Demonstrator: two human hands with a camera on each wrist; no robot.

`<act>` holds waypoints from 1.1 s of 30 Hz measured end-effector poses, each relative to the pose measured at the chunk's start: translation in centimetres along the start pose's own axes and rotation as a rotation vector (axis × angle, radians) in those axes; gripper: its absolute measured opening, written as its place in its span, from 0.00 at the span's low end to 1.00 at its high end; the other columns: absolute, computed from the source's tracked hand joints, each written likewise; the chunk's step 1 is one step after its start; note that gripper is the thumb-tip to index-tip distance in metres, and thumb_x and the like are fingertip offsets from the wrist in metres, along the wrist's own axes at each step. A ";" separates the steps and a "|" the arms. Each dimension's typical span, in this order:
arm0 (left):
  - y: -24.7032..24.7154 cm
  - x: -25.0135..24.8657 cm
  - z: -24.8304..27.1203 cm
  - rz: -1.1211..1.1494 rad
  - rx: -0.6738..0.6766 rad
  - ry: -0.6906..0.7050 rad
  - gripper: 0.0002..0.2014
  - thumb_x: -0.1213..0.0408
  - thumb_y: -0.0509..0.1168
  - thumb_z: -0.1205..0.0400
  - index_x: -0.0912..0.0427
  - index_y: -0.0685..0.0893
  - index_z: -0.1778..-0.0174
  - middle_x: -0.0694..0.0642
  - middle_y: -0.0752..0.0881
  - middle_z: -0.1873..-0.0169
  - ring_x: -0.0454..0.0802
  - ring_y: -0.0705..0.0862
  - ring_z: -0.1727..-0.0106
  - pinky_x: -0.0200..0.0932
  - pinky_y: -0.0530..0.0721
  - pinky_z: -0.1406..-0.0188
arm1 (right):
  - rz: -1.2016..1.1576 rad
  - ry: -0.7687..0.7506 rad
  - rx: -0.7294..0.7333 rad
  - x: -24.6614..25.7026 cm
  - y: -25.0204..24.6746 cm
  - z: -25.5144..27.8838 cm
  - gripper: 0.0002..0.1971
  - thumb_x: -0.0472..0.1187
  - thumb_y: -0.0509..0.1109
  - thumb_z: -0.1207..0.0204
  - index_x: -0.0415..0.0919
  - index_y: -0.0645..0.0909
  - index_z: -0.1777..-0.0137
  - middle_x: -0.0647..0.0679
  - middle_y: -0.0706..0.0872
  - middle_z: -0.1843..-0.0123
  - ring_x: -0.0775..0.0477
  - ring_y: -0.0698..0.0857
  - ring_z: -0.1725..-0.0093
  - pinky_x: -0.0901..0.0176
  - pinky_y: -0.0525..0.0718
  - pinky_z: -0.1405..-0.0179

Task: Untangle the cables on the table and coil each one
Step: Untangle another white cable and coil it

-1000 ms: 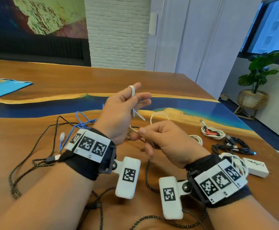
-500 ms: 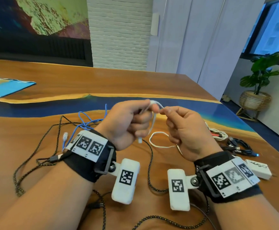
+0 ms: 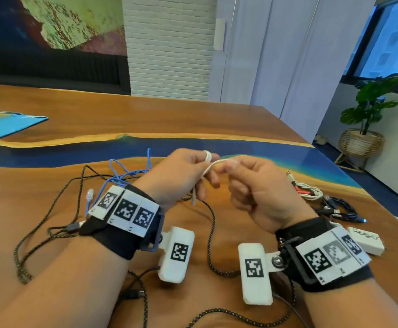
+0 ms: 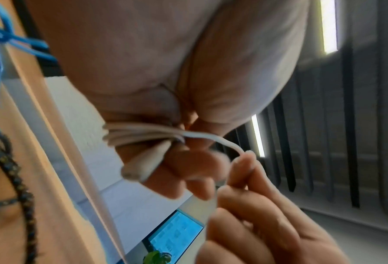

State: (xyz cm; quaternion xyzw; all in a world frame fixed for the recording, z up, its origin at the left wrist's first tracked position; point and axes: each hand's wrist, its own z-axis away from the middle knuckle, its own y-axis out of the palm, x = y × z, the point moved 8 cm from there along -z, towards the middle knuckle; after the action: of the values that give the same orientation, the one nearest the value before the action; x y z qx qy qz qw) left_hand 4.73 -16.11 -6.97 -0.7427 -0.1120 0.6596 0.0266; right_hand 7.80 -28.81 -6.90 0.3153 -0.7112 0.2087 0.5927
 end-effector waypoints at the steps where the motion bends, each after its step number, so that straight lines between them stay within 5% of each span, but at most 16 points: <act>1: 0.4 0.1 0.1 -0.027 0.043 -0.013 0.15 0.63 0.57 0.07 0.66 0.88 0.38 0.53 0.83 0.75 0.49 0.71 0.81 0.44 0.75 0.76 | -0.062 -0.022 -0.065 0.3 -1.1 -0.1 0.11 0.45 0.69 0.21 0.44 0.91 0.59 0.51 0.68 0.78 0.53 0.59 0.80 0.57 0.52 0.79; 5: 1.4 -0.3 0.8 0.260 0.198 -0.064 0.27 0.50 0.53 0.08 0.65 0.91 0.55 0.52 0.60 0.81 0.48 0.53 0.82 0.42 0.64 0.81 | -0.159 -0.027 -0.313 0.3 -4.9 0.0 0.12 0.42 0.66 0.13 0.41 0.89 0.54 0.51 0.66 0.76 0.53 0.59 0.80 0.62 0.58 0.83; 8: 1.6 -1.5 1.1 0.562 0.273 -0.029 0.22 0.53 0.54 0.11 0.64 0.90 0.50 0.48 0.58 0.80 0.45 0.49 0.82 0.38 0.61 0.83 | -0.045 0.000 -0.359 -0.4 -5.0 -0.2 0.10 0.43 0.67 0.13 0.42 0.89 0.50 0.51 0.67 0.76 0.53 0.61 0.79 0.61 0.61 0.81; 11: 0.4 -2.6 0.7 0.878 0.200 0.068 0.21 0.59 0.53 0.10 0.69 0.83 0.31 0.47 0.65 0.76 0.41 0.60 0.82 0.35 0.76 0.75 | 0.026 0.099 -0.231 -1.4 -2.9 -0.3 0.12 0.39 0.63 0.10 0.42 0.89 0.39 0.48 0.71 0.73 0.53 0.64 0.80 0.61 0.66 0.83; 14: -1.4 -2.7 -0.1 0.997 0.012 0.168 0.21 0.63 0.50 0.07 0.72 0.76 0.25 0.50 0.74 0.71 0.43 0.75 0.76 0.43 0.90 0.51 | -0.005 0.199 -0.020 -2.4 0.1 0.0 0.15 0.34 0.59 0.10 0.39 0.84 0.32 0.45 0.77 0.71 0.54 0.67 0.83 0.64 0.71 0.88; 16: -2.3 -2.1 -0.5 0.958 -0.112 0.195 0.19 0.65 0.51 0.07 0.72 0.75 0.25 0.51 0.79 0.69 0.46 0.82 0.71 0.51 0.90 0.39 | 0.061 0.211 0.056 -2.8 1.3 0.1 0.14 0.34 0.59 0.10 0.38 0.84 0.32 0.42 0.80 0.69 0.53 0.69 0.84 0.64 0.73 0.88; 19: -3.2 -1.1 -0.7 0.782 -0.265 0.185 0.16 0.66 0.51 0.06 0.69 0.78 0.29 0.55 0.82 0.64 0.51 0.89 0.63 0.55 0.86 0.34 | 0.209 0.212 0.109 -2.9 1.8 0.3 0.11 0.38 0.66 0.13 0.38 0.89 0.40 0.44 0.81 0.71 0.52 0.68 0.84 0.63 0.72 0.86; 21: -3.2 -0.9 -0.6 0.568 -0.315 0.166 0.14 0.68 0.51 0.06 0.66 0.82 0.40 0.59 0.84 0.51 0.55 0.92 0.55 0.55 0.86 0.36 | 0.256 0.195 0.145 -2.5 1.8 0.4 0.08 0.39 0.72 0.16 0.38 0.92 0.46 0.44 0.82 0.71 0.50 0.71 0.82 0.61 0.75 0.83; 24: -2.3 -0.4 -0.6 0.133 -0.283 0.096 0.13 0.69 0.54 0.07 0.67 0.84 0.40 0.57 0.88 0.43 0.51 0.92 0.56 0.49 0.85 0.51 | 0.178 0.135 0.163 -1.6 2.1 0.6 0.07 0.30 0.72 0.19 0.35 0.92 0.47 0.41 0.84 0.69 0.48 0.80 0.74 0.56 0.83 0.73; 27: -0.7 0.4 -0.6 -0.127 -0.100 0.032 0.13 0.66 0.58 0.09 0.61 0.88 0.49 0.56 0.89 0.63 0.49 0.82 0.71 0.51 0.79 0.61 | 0.034 0.024 0.055 0.3 1.1 0.4 0.07 0.32 0.70 0.19 0.32 0.90 0.49 0.43 0.84 0.69 0.49 0.80 0.74 0.59 0.82 0.74; 29: 0.3 0.8 -0.2 -0.101 0.038 -0.019 0.17 0.61 0.57 0.08 0.64 0.90 0.51 0.55 0.74 0.79 0.49 0.68 0.80 0.47 0.74 0.70 | -0.095 -0.019 -0.066 1.6 -1.0 0.3 0.08 0.39 0.71 0.21 0.36 0.89 0.52 0.47 0.78 0.72 0.54 0.70 0.81 0.63 0.70 0.85; 31: 0.8 0.7 0.3 -0.013 0.113 -0.059 0.25 0.54 0.54 0.07 0.67 0.91 0.54 0.52 0.61 0.81 0.49 0.60 0.80 0.43 0.70 0.75 | -0.155 -0.046 -0.163 2.2 -3.0 0.3 0.10 0.45 0.71 0.23 0.39 0.89 0.55 0.50 0.69 0.75 0.56 0.61 0.83 0.66 0.59 0.86; 33: 1.5 0.3 0.6 0.116 0.175 -0.070 0.30 0.49 0.52 0.08 0.66 0.87 0.63 0.51 0.55 0.79 0.49 0.54 0.78 0.41 0.67 0.76 | -0.158 -0.060 -0.242 2.0 -4.3 0.2 0.11 0.45 0.69 0.19 0.40 0.87 0.56 0.52 0.64 0.76 0.56 0.59 0.81 0.65 0.58 0.86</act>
State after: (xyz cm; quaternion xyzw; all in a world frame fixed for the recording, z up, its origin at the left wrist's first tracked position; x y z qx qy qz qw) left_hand 4.35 -17.56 -7.58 -0.7192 -0.0116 0.6930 0.0493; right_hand 10.47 -32.47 -5.30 0.3027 -0.7216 0.0647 0.6193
